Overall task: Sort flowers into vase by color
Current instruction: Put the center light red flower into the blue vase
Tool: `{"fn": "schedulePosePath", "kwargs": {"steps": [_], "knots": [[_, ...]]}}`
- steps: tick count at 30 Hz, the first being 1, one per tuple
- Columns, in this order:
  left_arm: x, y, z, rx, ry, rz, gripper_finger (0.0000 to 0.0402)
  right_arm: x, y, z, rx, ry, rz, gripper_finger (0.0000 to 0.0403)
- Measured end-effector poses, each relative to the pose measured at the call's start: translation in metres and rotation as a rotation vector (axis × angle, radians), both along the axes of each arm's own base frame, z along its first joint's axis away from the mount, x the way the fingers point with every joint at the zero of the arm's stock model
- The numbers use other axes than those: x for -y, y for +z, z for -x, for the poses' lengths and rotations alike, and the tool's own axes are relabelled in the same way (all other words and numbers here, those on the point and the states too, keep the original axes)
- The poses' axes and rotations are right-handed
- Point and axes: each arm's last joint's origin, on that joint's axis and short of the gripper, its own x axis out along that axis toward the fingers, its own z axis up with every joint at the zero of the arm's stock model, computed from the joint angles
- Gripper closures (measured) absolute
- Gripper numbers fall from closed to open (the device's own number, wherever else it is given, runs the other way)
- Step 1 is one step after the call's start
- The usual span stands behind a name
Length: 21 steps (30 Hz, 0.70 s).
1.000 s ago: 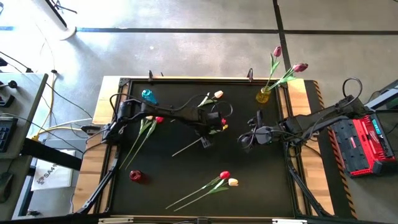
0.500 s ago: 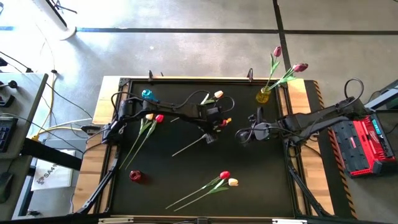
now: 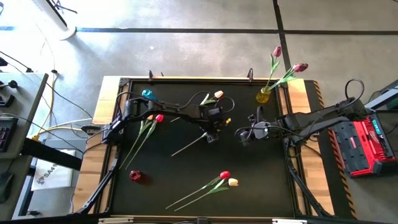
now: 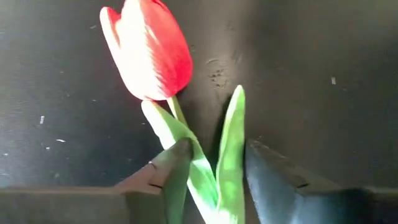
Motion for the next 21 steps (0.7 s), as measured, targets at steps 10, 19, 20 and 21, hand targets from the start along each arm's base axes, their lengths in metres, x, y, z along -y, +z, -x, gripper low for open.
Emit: {"fn": "schedulePosePath", "kwargs": {"steps": [10, 19, 20, 21], "knots": [[-0.001, -0.001, 0.0, -0.004, 0.043, -0.015, 0.0387, 0.0, 0.0, 0.0, -0.004, 0.015, 0.012, 0.0265], [-0.006, 0.01, -0.003, -0.006, 0.052, -0.005, 0.0399, 0.0, 0.0, 0.0, -0.008, 0.019, 0.017, 0.0265], [-0.007, 0.014, -0.005, 0.007, 0.053, -0.005, 0.04, 0.0, 0.0, 0.0, -0.008, 0.018, 0.016, 0.0265], [-0.008, 0.018, -0.007, 0.02, 0.052, 0.0, 0.04, 0.0, 0.0, 0.0, -0.007, 0.016, 0.014, 0.0265]]}}
